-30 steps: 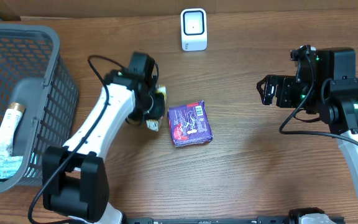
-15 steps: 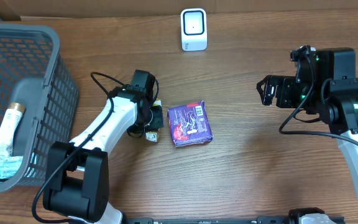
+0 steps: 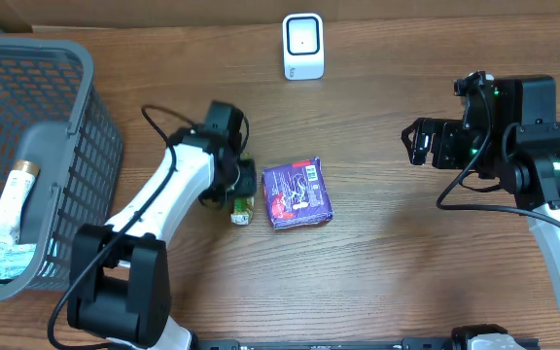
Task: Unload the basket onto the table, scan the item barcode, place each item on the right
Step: 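Place the yellow-green pouch on the table left of the purple package, then reach the left gripper into the basket and grasp the white tube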
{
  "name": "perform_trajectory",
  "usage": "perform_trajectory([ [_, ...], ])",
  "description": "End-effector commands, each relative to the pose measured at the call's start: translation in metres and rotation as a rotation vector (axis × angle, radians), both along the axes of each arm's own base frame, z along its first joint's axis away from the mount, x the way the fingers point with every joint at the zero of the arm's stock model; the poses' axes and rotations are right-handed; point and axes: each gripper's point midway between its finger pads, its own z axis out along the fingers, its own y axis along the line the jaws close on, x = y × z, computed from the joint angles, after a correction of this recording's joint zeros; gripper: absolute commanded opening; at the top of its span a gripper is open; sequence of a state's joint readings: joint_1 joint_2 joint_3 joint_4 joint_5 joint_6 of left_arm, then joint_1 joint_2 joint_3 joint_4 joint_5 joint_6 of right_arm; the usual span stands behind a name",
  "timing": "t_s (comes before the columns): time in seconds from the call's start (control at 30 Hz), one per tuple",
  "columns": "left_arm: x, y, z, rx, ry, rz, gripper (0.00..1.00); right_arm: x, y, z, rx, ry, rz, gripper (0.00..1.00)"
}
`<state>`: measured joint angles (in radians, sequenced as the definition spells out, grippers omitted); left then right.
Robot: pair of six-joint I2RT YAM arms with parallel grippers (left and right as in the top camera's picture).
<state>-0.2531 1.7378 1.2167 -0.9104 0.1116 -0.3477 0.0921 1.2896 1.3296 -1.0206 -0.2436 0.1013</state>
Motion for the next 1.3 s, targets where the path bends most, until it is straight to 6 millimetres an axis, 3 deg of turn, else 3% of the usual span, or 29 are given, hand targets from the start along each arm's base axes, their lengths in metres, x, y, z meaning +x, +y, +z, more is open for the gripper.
perform_trajectory([
  [0.0,0.05,0.0,0.091,-0.035,-0.217,-0.021,0.38,0.002,0.0,0.008,-0.001,-0.023,-0.002,1.0],
  [0.03,0.063,0.01,0.137,-0.031,-0.291,0.007,0.4,0.002,0.0,0.008,-0.001,-0.022,-0.002,1.0],
  [0.17,0.071,0.053,0.236,0.014,-0.447,0.079,0.49,0.002,0.0,0.008,-0.001,-0.022,-0.002,1.0],
  [0.3,0.053,0.118,0.298,0.128,-0.539,0.214,0.53,0.002,0.0,0.008,-0.001,-0.022,-0.002,1.0],
  [0.4,0.033,0.167,0.317,0.218,-0.548,0.282,0.51,0.002,0.0,0.008,-0.001,-0.022,-0.002,1.0],
  [0.6,-0.019,0.264,0.306,0.356,-0.417,0.531,0.37,0.002,0.0,0.008,-0.001,-0.022,-0.002,1.0],
  [0.83,-0.067,0.339,0.29,0.378,-0.344,0.839,0.38,0.002,0.0,0.008,-0.002,-0.022,-0.002,1.0],
  [1.0,-0.049,0.358,0.253,0.397,-0.306,0.768,0.45,0.002,0.0,0.008,-0.004,-0.024,0.001,1.0],
  [1.27,-0.026,0.384,0.161,0.435,-0.178,0.55,0.47,0.003,0.0,0.009,-0.019,-0.035,0.021,1.0],
])
